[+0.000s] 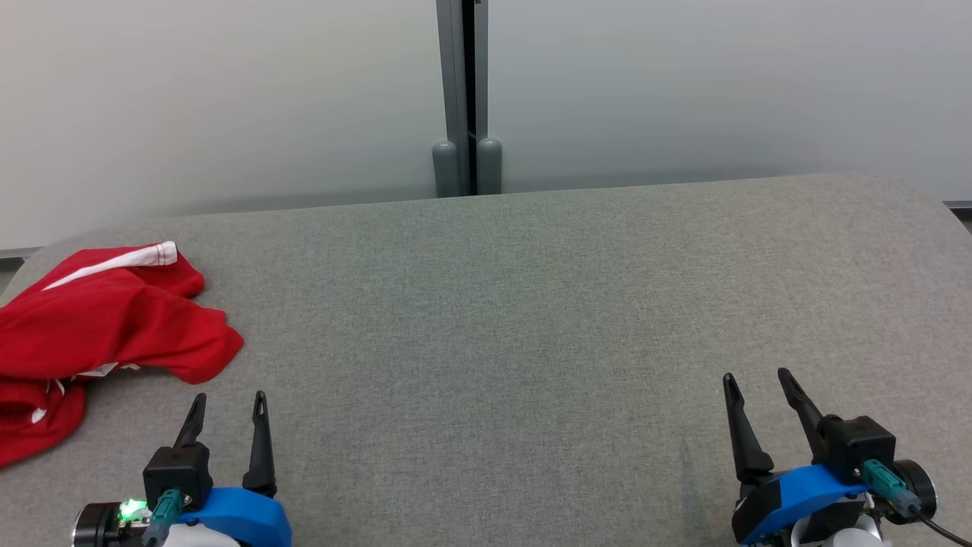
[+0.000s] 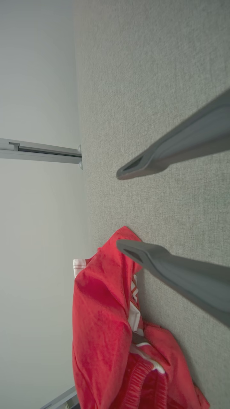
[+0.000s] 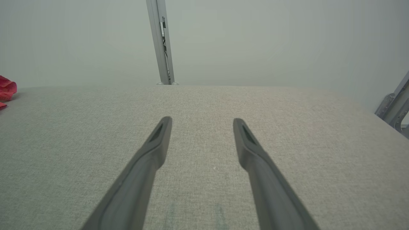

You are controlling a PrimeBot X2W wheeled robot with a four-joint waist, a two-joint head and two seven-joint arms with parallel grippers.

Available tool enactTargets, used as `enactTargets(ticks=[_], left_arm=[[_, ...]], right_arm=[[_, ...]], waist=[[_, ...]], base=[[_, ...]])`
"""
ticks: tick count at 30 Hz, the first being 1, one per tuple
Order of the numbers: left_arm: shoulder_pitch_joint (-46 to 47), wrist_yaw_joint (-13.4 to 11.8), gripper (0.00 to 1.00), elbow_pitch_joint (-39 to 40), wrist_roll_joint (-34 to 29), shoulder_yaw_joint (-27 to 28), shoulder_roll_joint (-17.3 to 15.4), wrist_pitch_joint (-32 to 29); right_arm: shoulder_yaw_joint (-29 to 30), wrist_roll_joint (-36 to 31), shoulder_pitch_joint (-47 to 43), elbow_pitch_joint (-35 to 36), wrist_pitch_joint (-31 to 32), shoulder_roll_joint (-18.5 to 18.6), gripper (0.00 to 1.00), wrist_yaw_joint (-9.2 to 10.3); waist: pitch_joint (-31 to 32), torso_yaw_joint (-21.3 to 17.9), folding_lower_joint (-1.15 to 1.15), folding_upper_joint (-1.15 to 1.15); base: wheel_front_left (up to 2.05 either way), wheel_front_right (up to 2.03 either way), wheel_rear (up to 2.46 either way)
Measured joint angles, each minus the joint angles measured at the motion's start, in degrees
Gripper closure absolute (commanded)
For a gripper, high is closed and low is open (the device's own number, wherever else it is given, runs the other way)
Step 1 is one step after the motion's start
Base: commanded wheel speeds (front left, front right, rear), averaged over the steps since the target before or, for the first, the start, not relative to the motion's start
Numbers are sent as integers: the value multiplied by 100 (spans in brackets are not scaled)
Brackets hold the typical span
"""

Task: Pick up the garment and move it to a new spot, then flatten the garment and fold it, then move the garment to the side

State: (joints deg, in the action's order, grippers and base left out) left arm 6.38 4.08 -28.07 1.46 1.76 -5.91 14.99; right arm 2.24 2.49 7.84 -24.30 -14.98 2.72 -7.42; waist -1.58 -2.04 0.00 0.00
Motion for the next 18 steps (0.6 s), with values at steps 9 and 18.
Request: enactTargets(ticks=[9,18], left_arm=[[65,26,0,10,8,40,-5,0],[125,51,0,-29,11,63,-15,0]], right_arm=[[34,-1,-2,53,-5,4,0,-1],[-69,-45,-1,48,-7,5,0,-5]], waist=[[-50,147,0,0],[-81,766,0,0]], base=[[0,0,0],[0,0,0]])
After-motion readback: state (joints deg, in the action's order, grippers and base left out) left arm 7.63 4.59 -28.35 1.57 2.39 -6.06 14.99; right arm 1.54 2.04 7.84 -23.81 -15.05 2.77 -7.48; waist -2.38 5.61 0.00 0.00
